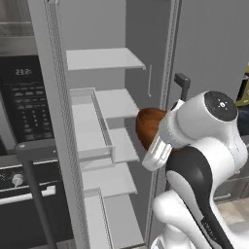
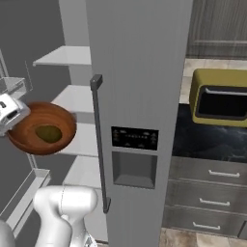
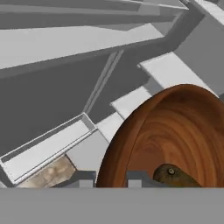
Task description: Move the mug from next to the sink to the open cabinet. Then, move the bowl with the avocado to the fridge to clear the area for faucet cleaning.
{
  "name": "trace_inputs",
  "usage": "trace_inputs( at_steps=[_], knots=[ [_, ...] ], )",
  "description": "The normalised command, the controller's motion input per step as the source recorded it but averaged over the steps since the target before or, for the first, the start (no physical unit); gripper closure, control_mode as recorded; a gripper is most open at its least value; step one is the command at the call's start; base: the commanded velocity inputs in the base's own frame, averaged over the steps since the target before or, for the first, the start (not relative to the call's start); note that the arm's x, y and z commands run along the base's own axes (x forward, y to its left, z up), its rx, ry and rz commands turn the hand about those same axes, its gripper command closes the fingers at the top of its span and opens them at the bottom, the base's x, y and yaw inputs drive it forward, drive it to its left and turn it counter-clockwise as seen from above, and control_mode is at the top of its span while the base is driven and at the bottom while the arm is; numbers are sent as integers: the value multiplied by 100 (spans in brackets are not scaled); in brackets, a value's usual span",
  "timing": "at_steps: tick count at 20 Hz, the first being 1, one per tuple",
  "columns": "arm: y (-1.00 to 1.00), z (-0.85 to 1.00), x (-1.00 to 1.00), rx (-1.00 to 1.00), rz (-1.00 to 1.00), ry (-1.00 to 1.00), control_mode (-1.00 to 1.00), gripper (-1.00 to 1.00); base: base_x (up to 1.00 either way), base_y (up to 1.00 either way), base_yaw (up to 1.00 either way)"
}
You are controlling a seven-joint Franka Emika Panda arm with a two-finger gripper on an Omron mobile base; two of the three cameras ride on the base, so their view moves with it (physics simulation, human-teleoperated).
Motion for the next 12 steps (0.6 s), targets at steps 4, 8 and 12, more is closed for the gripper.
trace_inputs(
  at_steps=[4,8,12],
  knots=[
    [4,4,-7,-28,78,-25,-100,100,0,0,0],
    [11,18,-38,-48,49,-53,-100,100,0,0,0],
    [44,18,-53,-59,4,-49,-100,100,0,0,0]
  ],
)
